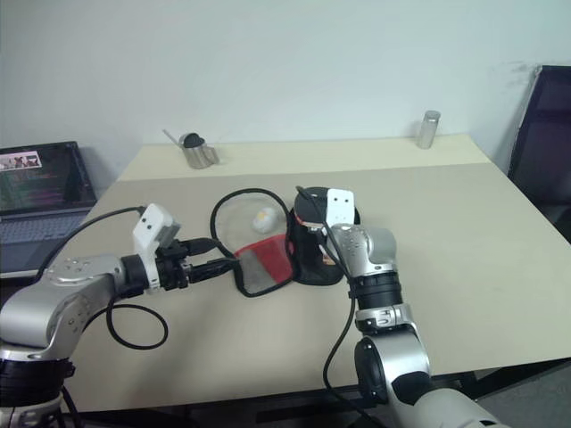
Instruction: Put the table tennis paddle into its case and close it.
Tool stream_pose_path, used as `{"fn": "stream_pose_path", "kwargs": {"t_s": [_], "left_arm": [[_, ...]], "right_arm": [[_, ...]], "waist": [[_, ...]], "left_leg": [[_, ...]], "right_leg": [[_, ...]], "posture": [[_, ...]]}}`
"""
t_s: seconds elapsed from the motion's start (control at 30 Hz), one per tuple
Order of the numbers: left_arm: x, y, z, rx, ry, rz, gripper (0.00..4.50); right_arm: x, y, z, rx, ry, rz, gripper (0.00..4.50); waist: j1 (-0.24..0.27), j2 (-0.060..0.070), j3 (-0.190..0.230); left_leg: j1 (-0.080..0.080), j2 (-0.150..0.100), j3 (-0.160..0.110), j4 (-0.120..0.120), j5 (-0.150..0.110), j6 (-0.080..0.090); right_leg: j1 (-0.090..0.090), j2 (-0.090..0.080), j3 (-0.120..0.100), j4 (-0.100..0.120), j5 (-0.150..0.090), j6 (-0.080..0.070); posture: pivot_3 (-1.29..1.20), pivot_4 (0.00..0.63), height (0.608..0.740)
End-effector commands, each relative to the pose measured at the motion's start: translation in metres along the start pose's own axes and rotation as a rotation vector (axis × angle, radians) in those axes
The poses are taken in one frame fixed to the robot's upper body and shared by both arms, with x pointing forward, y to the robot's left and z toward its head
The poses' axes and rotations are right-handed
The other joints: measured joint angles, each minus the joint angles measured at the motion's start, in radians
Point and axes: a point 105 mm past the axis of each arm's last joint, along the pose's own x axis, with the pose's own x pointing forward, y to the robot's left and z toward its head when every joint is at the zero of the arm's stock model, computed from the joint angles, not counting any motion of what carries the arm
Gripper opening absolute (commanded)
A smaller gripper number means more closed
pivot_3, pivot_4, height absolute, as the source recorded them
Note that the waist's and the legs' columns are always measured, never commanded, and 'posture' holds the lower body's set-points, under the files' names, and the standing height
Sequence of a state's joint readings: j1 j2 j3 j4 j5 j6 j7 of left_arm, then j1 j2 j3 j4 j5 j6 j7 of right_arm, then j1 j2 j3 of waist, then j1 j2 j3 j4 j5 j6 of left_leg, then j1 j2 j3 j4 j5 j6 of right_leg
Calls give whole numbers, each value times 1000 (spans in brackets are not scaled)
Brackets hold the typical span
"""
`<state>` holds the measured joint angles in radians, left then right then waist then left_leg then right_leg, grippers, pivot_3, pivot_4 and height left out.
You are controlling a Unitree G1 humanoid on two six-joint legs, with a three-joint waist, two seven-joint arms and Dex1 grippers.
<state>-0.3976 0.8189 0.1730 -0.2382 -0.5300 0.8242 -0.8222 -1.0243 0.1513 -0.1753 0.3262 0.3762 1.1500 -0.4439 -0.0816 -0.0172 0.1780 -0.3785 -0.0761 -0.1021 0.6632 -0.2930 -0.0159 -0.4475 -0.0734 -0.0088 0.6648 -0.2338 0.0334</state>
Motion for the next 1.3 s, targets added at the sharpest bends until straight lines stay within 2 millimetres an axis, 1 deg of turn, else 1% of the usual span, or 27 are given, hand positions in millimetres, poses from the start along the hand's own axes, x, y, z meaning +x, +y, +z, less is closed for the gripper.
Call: {"fn": "stream_pose_path", "kwargs": {"t_s": [0.03, 0.3, 0.43, 0.53, 0.7, 0.83, 1.1, 1.17, 1.2, 1.3], "left_arm": [[-5, -3, 9, 37, -15, -7, 3549], [-8, -6, 7, 31, 5, -13, 3549], [-10, -6, 6, 30, 13, -12, 3549], [-10, -7, 5, 30, 17, -12, 3549], [-10, -7, 6, 32, 21, -11, 3549], [-10, -7, 6, 35, 22, -12, 3549], [-12, -6, 7, 41, 28, -9, 3549], [-12, -6, 7, 42, 30, -8, 3549], [-12, -6, 7, 43, 30, -7, 3549], [-12, -5, 8, 44, 29, -6, 3549]], "right_arm": [[-5, 66, -50, 68, 117, 190, 1065], [-5, 73, -66, 96, 176, 211, 1065], [-6, 77, -70, 104, 192, 219, 1065], [-5, 78, -70, 114, 195, 219, 1065], [1, 77, -63, 142, 172, 199, 1065], [5, 79, -60, 156, 167, 193, 1065], [7, 85, -71, 168, 206, 217, 1065], [8, 86, -72, 171, 213, 221, 1796], [8, 87, -72, 173, 214, 224, 1993], [8, 87, -71, 171, 209, 229, 2972]], "waist": [[0, 0, 0], [-1, 0, 0], [-1, 0, 0], [-1, 0, 0], [-1, 0, 0], [-1, 0, -1], [-1, -1, -1], [-1, -1, -1], [-1, -1, -1], [-1, -1, -1]], "left_leg": [[0, 0, 0, 0, 0, 0], [0, 0, 0, 0, 0, 0], [0, 0, 0, 0, 0, 0], [0, 0, 0, 0, 0, 0], [0, 0, 0, 1, 0, 0], [1, 0, 0, 1, 0, 0], [1, 0, 0, 1, 0, 0], [1, 0, 0, 1, 0, 0], [1, 0, 0, 1, 0, 0], [1, 1, 0, 1, 0, 0]], "right_leg": [[0, 0, 0, 0, 0, 0], [0, 0, 0, 0, 0, 0], [0, 0, 0, 0, 0, 0], [0, 0, 0, 0, 0, 0], [0, 0, 0, 0, 0, 0], [1, 0, 0, 1, 0, 0], [1, 0, 0, 1, 1, -1], [1, 1, 0, 1, 1, -1], [1, 1, 0, 1, 1, -1], [1, 1, 0, 1, 1, -1]], "posture": [[0, 150, 740], [0, 150, 740], [0, 150, 740], [0, 150, 740], [0, 150, 740], [0, 150, 740], [0, 150, 740], [0, 150, 740], [0, 150, 740], [0, 150, 740]]}}
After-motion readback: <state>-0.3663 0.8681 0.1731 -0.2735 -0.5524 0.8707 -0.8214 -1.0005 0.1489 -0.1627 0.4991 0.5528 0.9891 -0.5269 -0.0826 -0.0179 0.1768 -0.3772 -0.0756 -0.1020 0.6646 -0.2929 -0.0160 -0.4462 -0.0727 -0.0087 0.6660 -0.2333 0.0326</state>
